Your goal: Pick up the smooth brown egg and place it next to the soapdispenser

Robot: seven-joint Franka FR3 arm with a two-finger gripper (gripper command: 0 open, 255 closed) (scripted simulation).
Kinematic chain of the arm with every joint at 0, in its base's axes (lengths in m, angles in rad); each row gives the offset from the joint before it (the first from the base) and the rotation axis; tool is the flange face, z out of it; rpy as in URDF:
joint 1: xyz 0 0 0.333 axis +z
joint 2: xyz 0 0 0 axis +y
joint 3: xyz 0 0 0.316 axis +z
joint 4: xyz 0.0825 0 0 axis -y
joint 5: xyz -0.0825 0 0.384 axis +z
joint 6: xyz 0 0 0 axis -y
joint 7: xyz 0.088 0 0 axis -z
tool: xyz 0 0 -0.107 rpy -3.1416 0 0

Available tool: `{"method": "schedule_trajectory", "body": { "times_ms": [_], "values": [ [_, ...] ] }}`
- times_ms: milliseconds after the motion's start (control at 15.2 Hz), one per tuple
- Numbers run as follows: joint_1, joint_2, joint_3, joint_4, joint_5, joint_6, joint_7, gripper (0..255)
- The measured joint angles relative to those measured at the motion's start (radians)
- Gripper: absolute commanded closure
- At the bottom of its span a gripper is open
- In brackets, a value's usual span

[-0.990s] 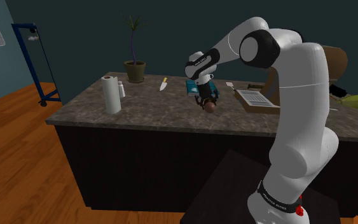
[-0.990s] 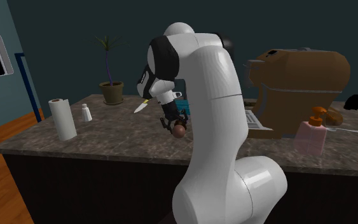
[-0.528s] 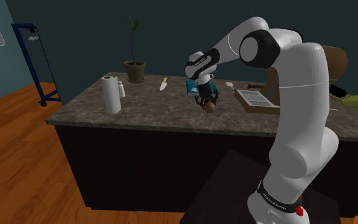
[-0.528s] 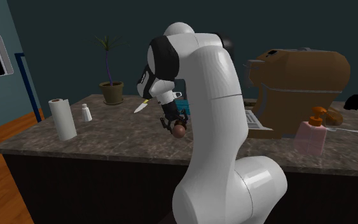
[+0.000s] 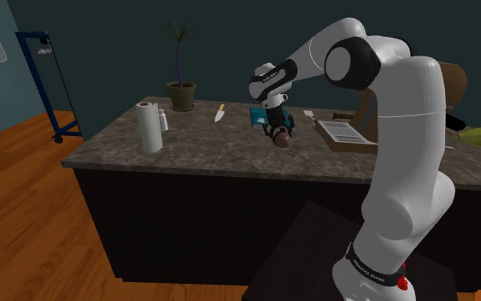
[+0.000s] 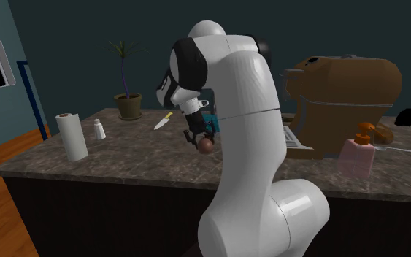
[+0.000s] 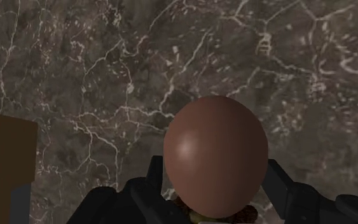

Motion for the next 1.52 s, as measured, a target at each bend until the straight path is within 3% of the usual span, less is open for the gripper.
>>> {"method": "schedule_trajectory", "body": {
  "times_ms": [1518],
  "values": [
    [0.009,-0.077,-0.005,0.199,-0.004,-0.268,-0.06,255]
  ]
}}
